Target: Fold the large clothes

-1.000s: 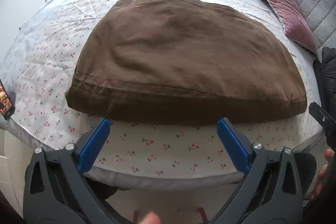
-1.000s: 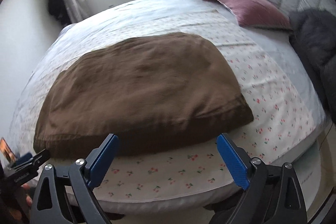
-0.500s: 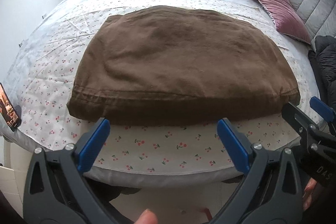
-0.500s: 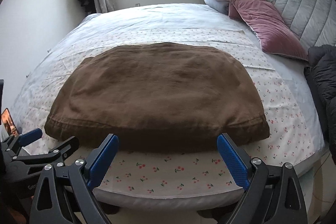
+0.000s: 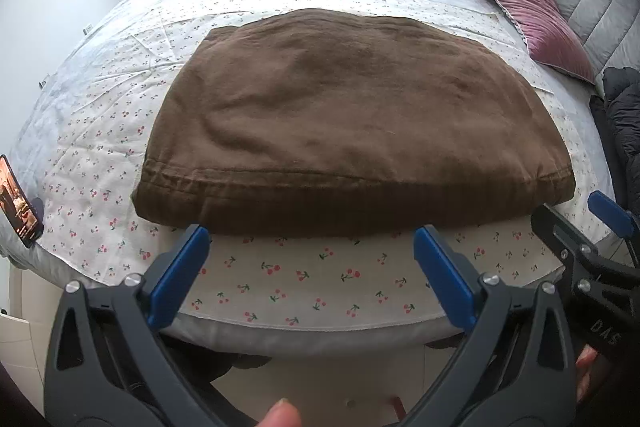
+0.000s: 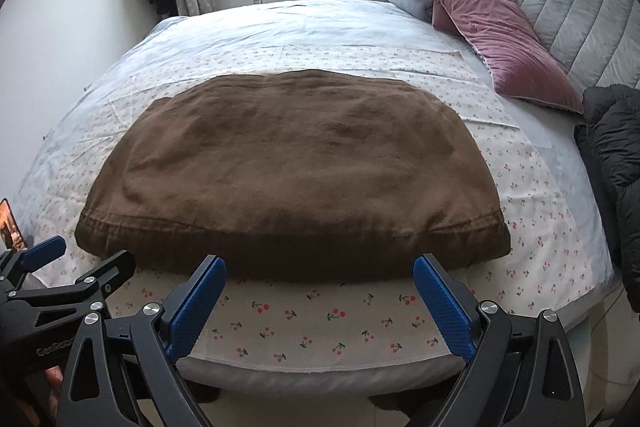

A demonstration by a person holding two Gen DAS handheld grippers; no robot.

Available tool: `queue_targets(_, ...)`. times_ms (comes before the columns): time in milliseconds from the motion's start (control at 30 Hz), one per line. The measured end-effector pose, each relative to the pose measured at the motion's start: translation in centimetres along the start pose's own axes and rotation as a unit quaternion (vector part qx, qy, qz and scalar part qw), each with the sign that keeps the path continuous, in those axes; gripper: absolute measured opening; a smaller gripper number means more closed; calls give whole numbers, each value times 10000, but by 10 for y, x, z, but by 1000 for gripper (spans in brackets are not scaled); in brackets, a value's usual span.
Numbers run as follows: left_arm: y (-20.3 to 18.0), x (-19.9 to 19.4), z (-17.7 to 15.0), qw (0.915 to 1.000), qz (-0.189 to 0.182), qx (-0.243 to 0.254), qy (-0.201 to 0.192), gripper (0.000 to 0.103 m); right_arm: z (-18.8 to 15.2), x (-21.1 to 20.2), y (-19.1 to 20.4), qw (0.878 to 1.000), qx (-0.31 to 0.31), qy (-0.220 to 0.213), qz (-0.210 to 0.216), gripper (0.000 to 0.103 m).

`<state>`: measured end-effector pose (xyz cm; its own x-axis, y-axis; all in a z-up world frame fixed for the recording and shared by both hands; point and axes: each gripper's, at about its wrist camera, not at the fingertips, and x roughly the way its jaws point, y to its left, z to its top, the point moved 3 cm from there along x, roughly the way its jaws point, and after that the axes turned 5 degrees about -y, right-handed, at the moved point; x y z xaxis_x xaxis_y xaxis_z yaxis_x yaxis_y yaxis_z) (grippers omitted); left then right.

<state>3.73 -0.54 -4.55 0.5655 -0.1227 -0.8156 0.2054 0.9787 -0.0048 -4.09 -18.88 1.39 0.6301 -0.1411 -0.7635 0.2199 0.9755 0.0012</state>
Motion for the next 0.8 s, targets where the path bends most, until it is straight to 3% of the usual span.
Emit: queue_targets(800,-9,6,-1,9999,-49,100,112,102,-6,9,-7,9999,111,111,22,96)
